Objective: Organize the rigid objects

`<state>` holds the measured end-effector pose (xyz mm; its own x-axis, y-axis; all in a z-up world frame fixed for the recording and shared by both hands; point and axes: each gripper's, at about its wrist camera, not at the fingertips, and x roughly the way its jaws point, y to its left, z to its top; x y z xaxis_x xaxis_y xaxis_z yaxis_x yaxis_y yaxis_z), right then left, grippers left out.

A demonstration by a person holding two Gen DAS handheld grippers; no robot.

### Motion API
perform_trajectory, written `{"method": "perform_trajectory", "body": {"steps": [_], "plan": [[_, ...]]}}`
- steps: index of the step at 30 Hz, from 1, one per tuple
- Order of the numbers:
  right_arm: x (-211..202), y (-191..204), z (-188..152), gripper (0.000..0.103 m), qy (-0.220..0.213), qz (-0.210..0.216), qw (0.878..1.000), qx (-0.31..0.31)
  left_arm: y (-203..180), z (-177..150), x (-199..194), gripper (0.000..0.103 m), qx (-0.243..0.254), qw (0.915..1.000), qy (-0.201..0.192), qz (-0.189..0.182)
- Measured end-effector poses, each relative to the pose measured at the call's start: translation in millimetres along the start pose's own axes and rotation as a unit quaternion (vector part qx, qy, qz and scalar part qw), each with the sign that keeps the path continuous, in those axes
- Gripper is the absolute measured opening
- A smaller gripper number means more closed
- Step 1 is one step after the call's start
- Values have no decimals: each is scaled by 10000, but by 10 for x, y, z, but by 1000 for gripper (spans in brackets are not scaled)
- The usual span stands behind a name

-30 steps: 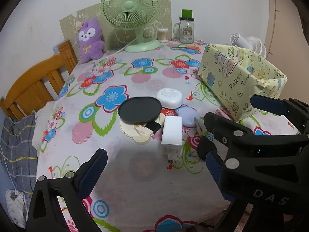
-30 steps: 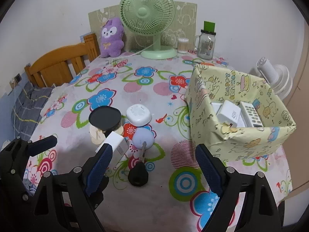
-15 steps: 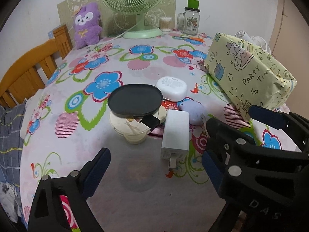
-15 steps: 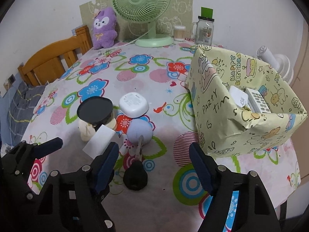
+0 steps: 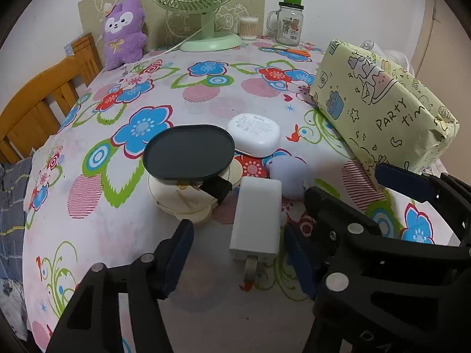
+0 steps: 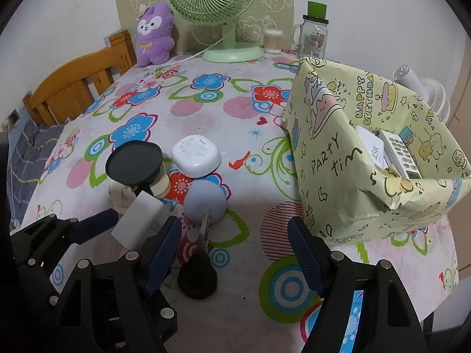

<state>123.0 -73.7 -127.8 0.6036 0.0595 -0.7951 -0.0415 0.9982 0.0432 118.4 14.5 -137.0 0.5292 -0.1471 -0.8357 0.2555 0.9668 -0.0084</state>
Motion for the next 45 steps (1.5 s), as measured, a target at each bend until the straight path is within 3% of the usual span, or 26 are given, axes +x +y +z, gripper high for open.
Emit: {"method": "perform_trajectory", "body": {"steps": [2,7,32,34,36,39,45], "plan": [[23,-7,8,78,26,29,10000,46,6,9,7,46,-15,10000,-34,76],[91,-6,30,78,111,67,9999,98,31,19,31,26,-87,10000,-24,-43],[449,146,202,72,457,-124,9984,318,287,59,71,26,-375,9990,-170,157],[453,156,215,68,490,-125,9983,293,274,62,74,26,-363,9990,-188,194],[451,190,229,55,508,-75,9984,216,252,59,69,26,-309,9990,-200,246],[448,247,237,44,519,-17,9986,117,253,59,67,25,-294,9991,-191,246],[440,260,226,42,547,34,9985,71,254,48,42,25,-313,9991,-144,236]]}}
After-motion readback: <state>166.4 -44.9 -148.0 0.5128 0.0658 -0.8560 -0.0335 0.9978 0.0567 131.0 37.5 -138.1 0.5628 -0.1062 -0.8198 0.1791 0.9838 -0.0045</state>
